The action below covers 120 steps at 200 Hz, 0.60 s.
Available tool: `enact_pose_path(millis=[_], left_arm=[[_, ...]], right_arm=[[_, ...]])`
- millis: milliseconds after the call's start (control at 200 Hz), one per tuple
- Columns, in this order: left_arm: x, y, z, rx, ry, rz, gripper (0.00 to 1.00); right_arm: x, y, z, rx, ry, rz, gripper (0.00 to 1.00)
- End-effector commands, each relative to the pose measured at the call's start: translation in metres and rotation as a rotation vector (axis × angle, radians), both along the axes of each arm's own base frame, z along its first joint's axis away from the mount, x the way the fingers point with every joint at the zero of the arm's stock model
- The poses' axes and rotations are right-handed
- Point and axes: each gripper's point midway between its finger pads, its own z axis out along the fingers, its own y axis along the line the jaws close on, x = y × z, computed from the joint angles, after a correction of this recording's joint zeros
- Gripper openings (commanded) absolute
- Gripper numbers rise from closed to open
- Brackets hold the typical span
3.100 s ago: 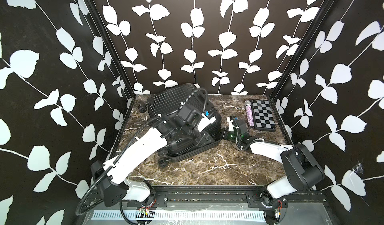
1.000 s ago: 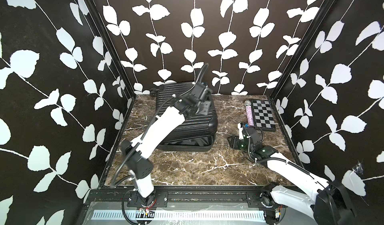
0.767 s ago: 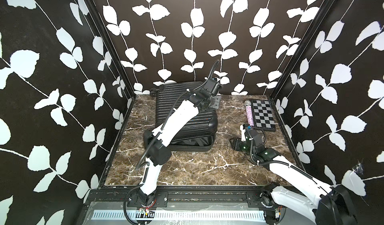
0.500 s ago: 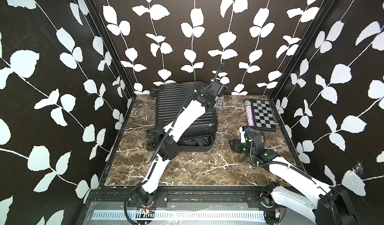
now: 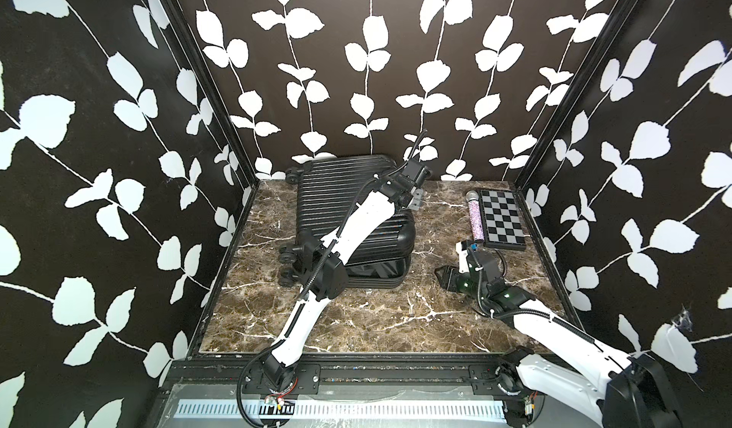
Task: Close the suitcase zippers
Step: Adjust the suitcase at the center of the board.
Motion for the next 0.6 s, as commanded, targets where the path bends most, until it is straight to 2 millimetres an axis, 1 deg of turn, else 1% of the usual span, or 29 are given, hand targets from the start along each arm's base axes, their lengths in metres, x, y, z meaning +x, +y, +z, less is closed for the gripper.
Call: enact_pose_path(millis=[0,50,160,275,355,485,595], left_arm=[[-0.023,0.019,-0.035,0.157,0.128,-0.059,0.52],[-0.028,0.028,-0.043,0.213,0.158,-0.073,0.49],[-0.039,0.052,-0.057,0.334,0.222,-0.065,0.37],[-0.053,0.071,-0.064,0.426,0.268,-0.088,0.33],[-0.061,0.083,-0.06,0.465,0.269,-0.108,0.32],[-0.076,0.1,-0.046,0.502,0.246,-0.153,0.31],[-0.093,0.118,-0.042,0.518,0.27,-0.186,0.32]], right_arm=[[0.003,0.007,0.002,0.037,-0.003,0.012,0.53],[0.003,0.007,0.001,0.038,0.0,0.013,0.53],[0.004,0.007,0.0,0.039,0.0,0.01,0.53],[0.004,0.007,0.001,0.037,-0.003,0.009,0.53],[0.004,0.006,0.0,0.035,-0.002,0.008,0.53],[0.004,0.007,-0.001,0.031,0.001,0.01,0.54],[0.005,0.009,-0.002,0.033,0.005,0.02,0.54]])
